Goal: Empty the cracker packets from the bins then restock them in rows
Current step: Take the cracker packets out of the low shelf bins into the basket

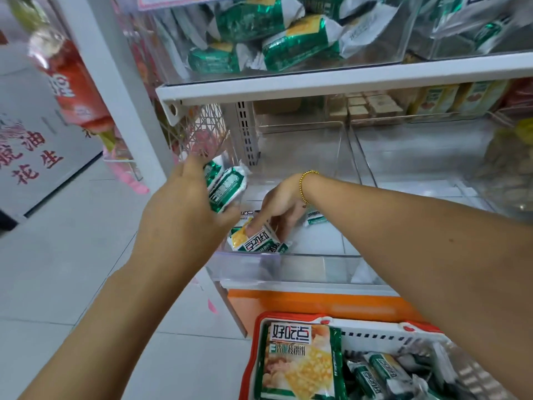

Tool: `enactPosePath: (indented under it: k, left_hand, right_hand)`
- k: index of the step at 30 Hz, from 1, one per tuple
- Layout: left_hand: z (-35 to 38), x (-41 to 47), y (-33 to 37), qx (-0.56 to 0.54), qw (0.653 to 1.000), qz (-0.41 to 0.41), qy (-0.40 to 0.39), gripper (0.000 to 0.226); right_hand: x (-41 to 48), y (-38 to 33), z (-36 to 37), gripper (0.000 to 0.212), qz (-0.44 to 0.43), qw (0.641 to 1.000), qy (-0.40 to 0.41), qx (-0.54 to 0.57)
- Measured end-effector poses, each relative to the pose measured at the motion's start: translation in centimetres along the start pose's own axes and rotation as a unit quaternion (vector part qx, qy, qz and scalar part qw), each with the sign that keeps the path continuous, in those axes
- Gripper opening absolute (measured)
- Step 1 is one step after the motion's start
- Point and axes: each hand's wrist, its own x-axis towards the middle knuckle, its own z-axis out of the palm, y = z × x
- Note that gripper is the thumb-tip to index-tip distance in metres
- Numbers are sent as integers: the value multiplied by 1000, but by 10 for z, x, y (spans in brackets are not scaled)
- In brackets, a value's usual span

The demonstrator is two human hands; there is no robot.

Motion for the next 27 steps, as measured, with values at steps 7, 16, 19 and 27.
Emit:
enactPosePath:
  k: [7,16,19,27]
  left_hand:
    - [-2,-52,-26,-48,996,-68,-43,52]
    - [21,-96,15,-146,973,6,-178,45]
    - [38,-117,33,-155,952,47,-260,46]
    - [132,-157,76,-143,904,39,-402,59]
  right_hand:
    - [-22,-1,16,32,-19,996,68,-62]
    - [-128,-3,9,32,-181,970,159,22]
    - [-193,33,29,16,-261,947,185,8]
    - [-230,184,97,33,-134,961,243,-17]
